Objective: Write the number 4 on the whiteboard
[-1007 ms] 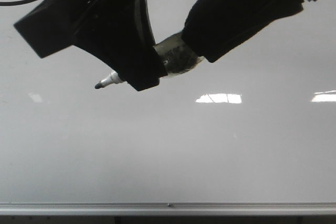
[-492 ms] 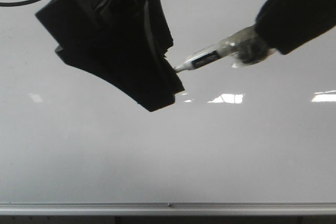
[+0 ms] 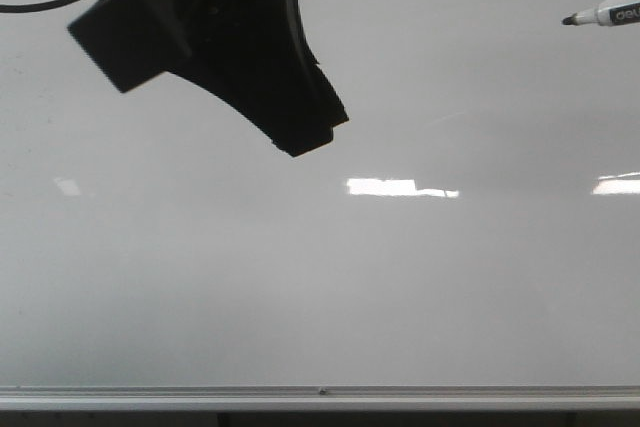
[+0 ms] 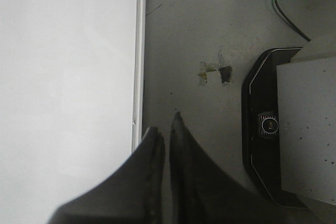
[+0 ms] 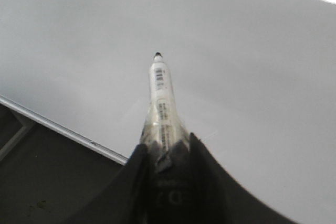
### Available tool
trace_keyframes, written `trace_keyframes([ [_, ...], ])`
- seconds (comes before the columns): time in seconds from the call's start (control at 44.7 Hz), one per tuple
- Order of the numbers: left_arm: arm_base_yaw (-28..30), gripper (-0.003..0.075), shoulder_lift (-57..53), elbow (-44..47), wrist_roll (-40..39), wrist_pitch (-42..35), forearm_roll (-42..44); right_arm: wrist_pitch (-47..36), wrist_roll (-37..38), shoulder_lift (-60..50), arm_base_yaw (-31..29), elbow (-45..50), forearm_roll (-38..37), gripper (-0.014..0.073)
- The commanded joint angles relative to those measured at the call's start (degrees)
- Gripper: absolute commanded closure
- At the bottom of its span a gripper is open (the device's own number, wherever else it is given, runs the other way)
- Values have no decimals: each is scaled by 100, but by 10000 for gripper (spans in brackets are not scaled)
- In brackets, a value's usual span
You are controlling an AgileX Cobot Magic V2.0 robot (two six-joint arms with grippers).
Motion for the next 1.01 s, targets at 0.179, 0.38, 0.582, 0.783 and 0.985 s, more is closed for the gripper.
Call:
trace_keyframes([
  [0.179,-36,741,-224,-188,-61,-223,-164,-794,30,-29,-62,-148,100,662],
  [0.38,-36,741,-213,-188,-61,-223,-164,-1014,25,852,-67,-635,104,662],
  [0.582,-36,741,-213,-188,-61,-223,-164,-1314,20,2264,-62,-1331,104,662],
  [0.783,-36,741,-213,-188,-61,-223,-164,-1566,20,3251,158,-1872,104,662],
  [0.985,-36,741,-213,-188,-61,-223,-164,-1741,20,3703,221,-2043,104,662],
])
